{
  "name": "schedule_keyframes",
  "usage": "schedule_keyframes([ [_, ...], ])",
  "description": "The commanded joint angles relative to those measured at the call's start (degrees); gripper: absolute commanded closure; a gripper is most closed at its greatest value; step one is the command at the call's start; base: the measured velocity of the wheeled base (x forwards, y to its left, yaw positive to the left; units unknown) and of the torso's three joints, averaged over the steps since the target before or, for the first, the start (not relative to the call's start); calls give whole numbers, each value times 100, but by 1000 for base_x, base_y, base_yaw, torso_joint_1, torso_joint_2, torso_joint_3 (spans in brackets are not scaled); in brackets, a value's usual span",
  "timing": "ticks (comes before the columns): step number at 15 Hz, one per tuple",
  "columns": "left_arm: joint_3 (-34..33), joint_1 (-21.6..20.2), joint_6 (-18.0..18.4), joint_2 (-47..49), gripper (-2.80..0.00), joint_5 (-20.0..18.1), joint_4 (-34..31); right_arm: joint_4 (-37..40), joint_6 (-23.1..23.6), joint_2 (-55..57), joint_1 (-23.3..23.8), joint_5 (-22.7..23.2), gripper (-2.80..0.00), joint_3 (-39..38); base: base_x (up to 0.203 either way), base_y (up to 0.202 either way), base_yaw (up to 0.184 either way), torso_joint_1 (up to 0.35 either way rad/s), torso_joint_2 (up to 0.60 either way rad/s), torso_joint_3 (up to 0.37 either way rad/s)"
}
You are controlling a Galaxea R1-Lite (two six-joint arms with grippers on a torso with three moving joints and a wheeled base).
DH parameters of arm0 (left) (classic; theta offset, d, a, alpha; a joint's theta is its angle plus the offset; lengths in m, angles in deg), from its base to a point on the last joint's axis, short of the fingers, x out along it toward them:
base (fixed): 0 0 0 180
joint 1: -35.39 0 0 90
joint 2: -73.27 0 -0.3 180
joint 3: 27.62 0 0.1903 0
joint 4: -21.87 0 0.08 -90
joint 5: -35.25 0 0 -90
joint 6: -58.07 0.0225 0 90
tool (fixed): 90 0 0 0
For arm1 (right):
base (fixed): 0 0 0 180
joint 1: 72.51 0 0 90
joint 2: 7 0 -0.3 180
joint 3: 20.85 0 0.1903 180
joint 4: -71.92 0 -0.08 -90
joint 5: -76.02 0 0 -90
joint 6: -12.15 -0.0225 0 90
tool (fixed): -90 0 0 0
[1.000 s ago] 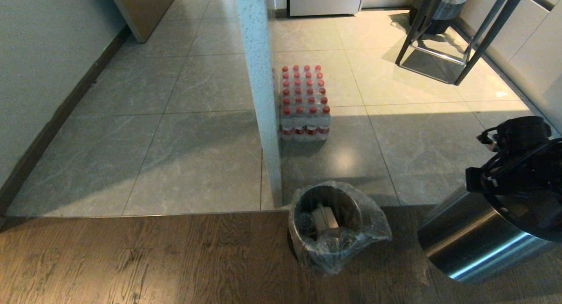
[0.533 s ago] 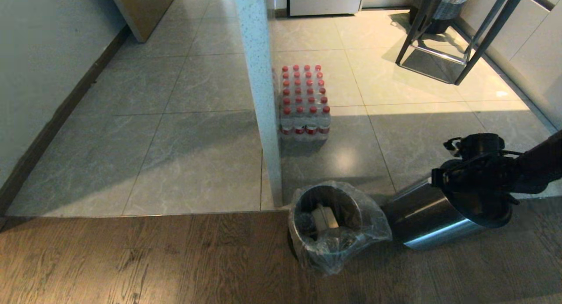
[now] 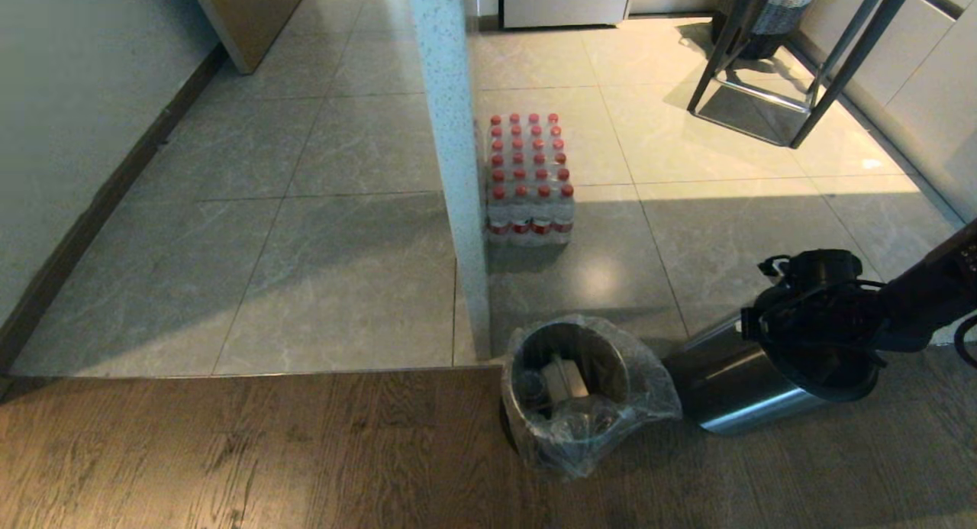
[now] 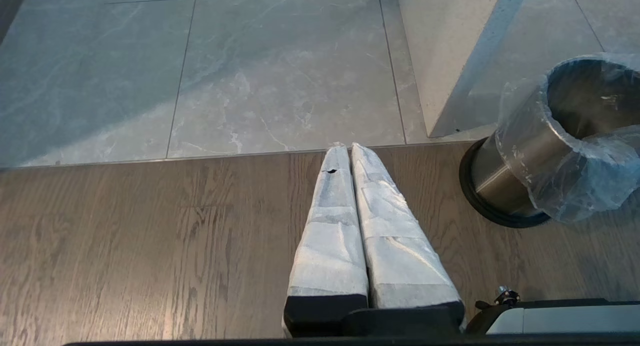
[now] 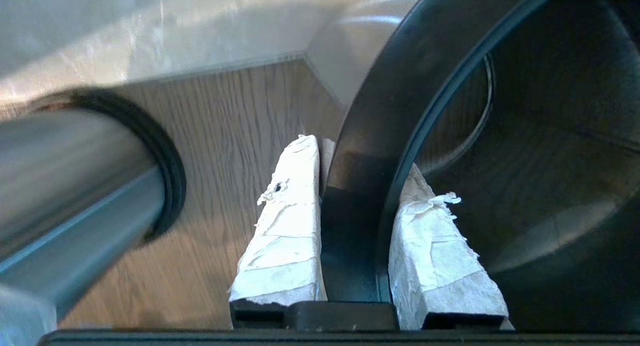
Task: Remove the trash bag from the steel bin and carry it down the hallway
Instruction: Place the outer trash can on the ground
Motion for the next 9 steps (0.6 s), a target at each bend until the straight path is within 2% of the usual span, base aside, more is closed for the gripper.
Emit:
schedule_keyframes([
  [1,0,0,0,0,0,0,1,4,121,-190,1,-33,0,-226,0,0,0,0,0,0],
  [9,0,0,0,0,0,0,1,-283,145,-590,-26,-17,0,-825,0,0,0,0,0,0],
])
